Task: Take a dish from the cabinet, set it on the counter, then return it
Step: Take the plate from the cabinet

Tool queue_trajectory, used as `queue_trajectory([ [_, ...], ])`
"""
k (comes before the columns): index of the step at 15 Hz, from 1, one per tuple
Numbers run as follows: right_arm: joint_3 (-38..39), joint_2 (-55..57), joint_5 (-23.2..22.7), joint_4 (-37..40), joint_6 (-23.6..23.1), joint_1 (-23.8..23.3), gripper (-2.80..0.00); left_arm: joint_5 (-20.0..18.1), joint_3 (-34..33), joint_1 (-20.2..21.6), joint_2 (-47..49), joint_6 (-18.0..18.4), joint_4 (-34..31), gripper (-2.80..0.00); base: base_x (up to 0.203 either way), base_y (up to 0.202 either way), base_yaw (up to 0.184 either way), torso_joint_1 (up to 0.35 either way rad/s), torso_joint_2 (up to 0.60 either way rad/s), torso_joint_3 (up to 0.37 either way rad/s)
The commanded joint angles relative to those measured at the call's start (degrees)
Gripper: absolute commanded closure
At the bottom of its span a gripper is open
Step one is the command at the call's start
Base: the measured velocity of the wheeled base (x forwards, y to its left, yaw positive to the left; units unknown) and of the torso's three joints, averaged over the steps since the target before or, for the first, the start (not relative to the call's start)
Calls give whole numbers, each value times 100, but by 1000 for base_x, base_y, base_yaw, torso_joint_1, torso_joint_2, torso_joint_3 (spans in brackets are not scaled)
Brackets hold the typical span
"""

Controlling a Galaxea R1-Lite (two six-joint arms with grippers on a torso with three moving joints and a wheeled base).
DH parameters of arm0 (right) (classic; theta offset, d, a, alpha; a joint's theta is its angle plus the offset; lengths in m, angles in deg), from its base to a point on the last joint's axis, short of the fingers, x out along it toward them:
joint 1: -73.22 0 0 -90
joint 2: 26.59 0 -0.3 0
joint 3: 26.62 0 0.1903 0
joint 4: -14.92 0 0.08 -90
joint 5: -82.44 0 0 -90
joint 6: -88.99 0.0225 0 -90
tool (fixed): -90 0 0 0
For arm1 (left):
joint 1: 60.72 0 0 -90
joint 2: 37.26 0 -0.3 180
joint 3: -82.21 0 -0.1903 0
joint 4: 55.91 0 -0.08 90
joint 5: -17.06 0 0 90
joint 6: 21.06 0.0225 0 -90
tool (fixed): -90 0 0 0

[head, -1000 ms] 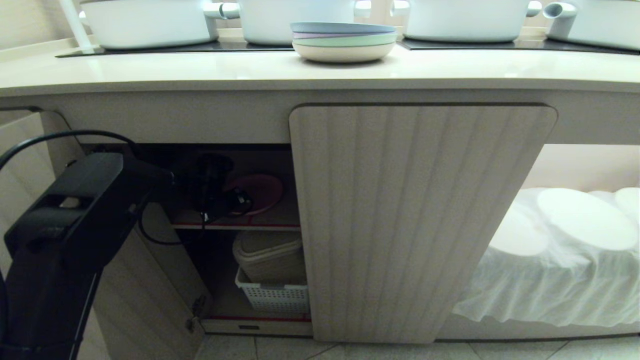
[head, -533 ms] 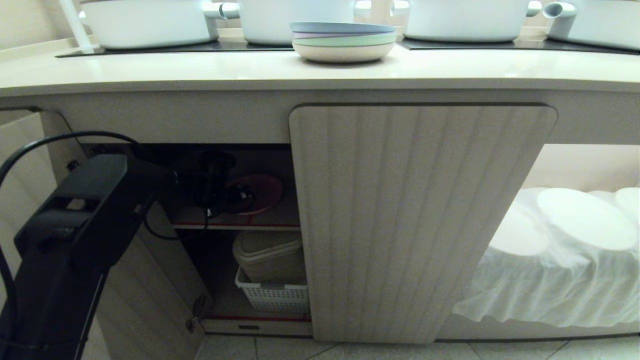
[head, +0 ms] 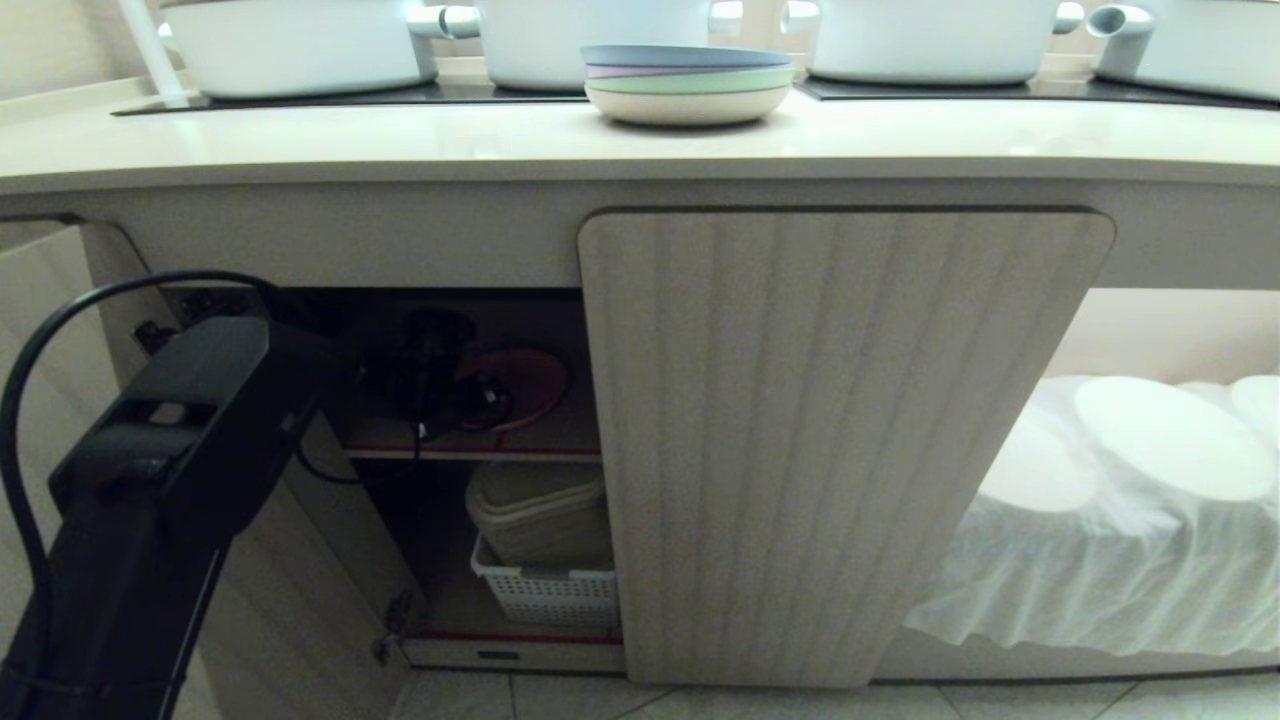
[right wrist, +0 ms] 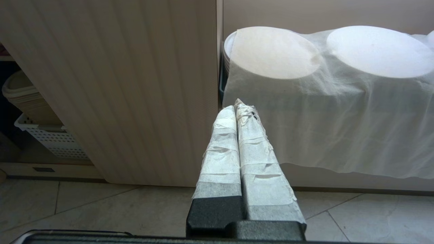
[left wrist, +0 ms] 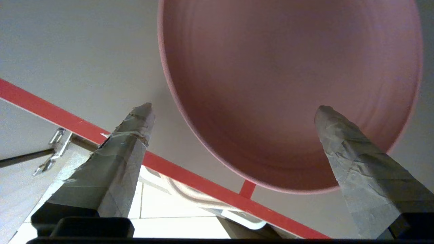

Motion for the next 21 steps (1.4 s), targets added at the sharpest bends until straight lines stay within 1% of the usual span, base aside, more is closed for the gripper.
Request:
queue_trajectory([
  [1,0,0,-1,0,0,1,0,6,84,0,57,-22,-1,-280,0,0,0,0,0,0],
  [3,0,0,-1,0,0,1,0,11,254,0,112,-22,-16,-280,0,0,0,0,0,0],
  [4,0,0,-1,0,0,1,0,13,315,0,142,-22,-27,0,0,0,0,0,0,0],
  [8,0,0,-1,0,0,1,0,67,413,0,195,-13,-18,0,0,0,0,0,0,0],
  [21,0,0,-1,0,8,1,0,85,326,0,170,-21,-36,0,0,0,0,0,0,0],
])
